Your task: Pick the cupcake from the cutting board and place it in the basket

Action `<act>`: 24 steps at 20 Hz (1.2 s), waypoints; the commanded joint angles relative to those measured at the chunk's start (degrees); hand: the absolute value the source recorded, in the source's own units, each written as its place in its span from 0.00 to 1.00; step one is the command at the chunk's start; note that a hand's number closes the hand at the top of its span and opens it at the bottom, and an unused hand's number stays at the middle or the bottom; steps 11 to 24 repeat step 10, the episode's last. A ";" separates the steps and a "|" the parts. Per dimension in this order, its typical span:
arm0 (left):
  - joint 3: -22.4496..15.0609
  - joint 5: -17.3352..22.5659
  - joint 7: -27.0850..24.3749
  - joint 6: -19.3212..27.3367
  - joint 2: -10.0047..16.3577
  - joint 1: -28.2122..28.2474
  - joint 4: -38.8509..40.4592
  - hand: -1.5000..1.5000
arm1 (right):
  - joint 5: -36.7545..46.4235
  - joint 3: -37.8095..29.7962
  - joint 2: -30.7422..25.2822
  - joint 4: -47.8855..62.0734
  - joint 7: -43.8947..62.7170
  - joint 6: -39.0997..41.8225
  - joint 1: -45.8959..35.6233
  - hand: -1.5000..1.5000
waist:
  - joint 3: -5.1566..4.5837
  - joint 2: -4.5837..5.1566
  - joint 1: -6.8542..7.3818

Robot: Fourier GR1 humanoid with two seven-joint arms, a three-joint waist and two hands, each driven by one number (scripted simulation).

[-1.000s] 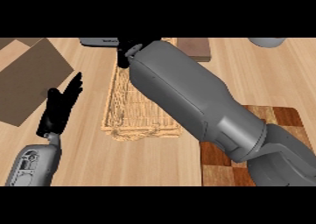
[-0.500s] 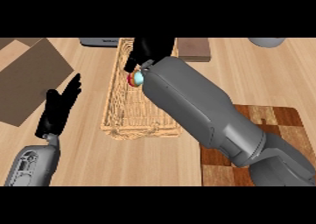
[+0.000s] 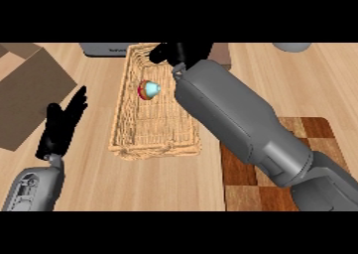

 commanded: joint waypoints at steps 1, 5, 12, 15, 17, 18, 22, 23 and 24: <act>1.67 1.22 -0.56 -1.07 1.69 2.63 -1.12 0.50 | 3.74 -1.86 -1.86 -4.05 11.30 -4.23 2.19 0.00 | 0.01 -0.68 -1.23; 0.67 -0.87 -0.49 2.16 -0.39 2.52 -0.83 0.50 | 3.60 -5.10 -5.85 -12.30 9.56 -5.28 9.57 0.00 | 0.07 -0.99 -3.17; 2.16 1.51 -0.04 -0.84 1.65 5.96 -2.93 0.50 | 2.90 -6.44 -11.69 -27.57 8.58 -2.72 21.90 0.00 | 0.08 -1.31 -3.73; 2.16 1.51 -0.04 -0.84 1.65 5.96 -2.93 0.50 | 2.90 -6.44 -11.69 -27.57 8.58 -2.72 21.90 0.00 | 0.08 -1.31 -3.73; 2.16 1.51 -0.04 -0.84 1.65 5.96 -2.93 0.50 | 2.90 -6.44 -11.69 -27.57 8.58 -2.72 21.90 0.00 | 0.08 -1.31 -3.73; 2.16 1.51 -0.04 -0.84 1.65 5.96 -2.93 0.50 | 2.90 -6.44 -11.69 -27.57 8.58 -2.72 21.90 0.00 | 0.08 -1.31 -3.73; 2.16 1.51 -0.04 -0.84 1.65 5.96 -2.93 0.50 | 2.90 -6.44 -11.69 -27.57 8.58 -2.72 21.90 0.00 | 0.08 -1.31 -3.73; 2.16 1.51 -0.04 -0.84 1.65 5.96 -2.93 0.50 | 2.90 -6.44 -11.69 -27.57 8.58 -2.72 21.90 0.00 | 0.08 -1.31 -3.73; 2.16 1.51 -0.04 -0.84 1.65 5.96 -2.93 0.50 | 2.90 -6.44 -11.69 -27.57 8.58 -2.72 21.90 0.00 | 0.08 -1.31 -3.73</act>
